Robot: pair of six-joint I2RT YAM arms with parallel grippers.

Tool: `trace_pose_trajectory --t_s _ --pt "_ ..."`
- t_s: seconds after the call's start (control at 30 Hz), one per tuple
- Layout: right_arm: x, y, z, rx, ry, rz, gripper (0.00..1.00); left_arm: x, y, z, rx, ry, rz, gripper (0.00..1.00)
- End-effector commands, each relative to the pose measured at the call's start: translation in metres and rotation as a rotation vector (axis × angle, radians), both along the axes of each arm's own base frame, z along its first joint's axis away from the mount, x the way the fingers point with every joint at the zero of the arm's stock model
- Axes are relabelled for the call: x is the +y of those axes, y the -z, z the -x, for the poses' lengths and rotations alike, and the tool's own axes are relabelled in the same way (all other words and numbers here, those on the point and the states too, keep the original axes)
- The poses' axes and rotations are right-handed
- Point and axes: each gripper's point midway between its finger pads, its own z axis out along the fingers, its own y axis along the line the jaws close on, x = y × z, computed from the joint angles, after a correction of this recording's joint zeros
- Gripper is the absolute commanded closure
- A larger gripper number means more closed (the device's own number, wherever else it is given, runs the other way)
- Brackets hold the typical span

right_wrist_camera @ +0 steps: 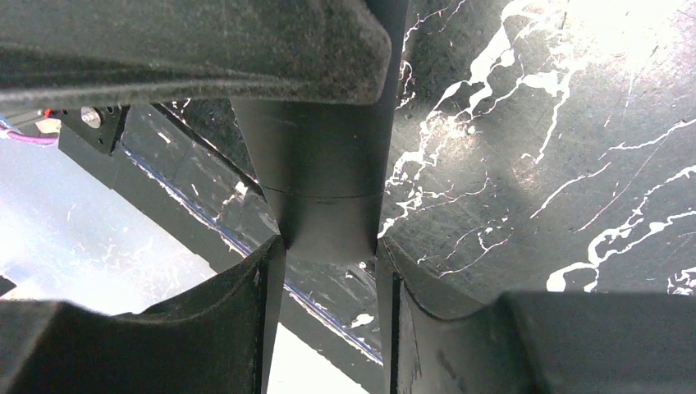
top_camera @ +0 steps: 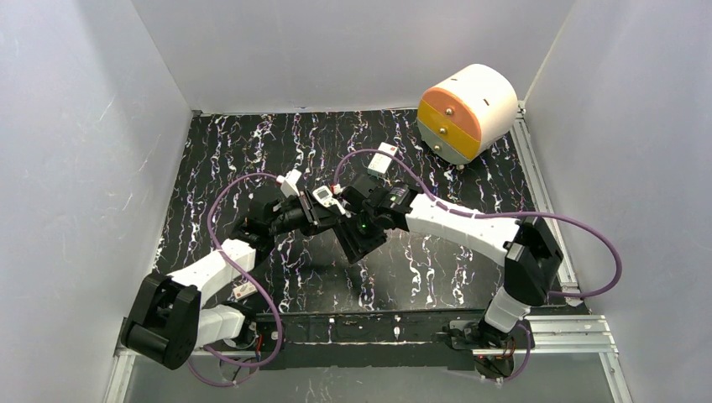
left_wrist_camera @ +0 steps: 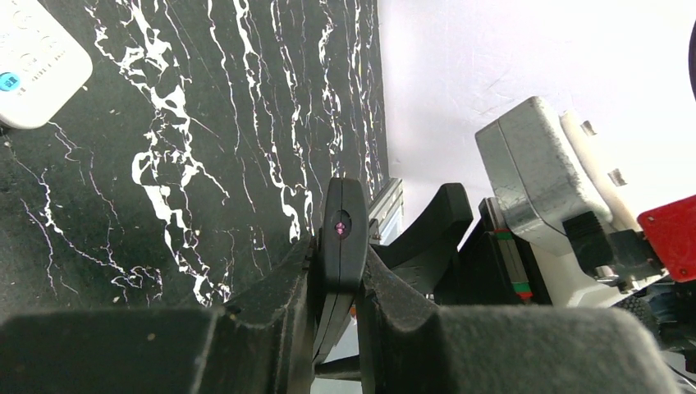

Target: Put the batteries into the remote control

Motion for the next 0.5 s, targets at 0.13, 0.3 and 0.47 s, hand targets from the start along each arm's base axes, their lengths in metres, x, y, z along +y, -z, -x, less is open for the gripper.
trace_pose_trajectory --t_s 0.13,0.3,0.47 --pt "0.042 -0.017 -0.043 -0.139 0.060 -0.119 0.51 -0.019 -0.025 0.041 0.101 0.181 0.121 1.00" --pt "0.033 -0.017 -0.038 -0.135 0.060 -0.105 0.45 -0.020 -0.033 0.037 0.098 0.168 0.134 1.00" --pt "0.026 -0.025 -0.033 -0.146 0.051 -0.122 0.38 -0.022 -0.041 0.024 0.084 0.144 0.138 1.00"
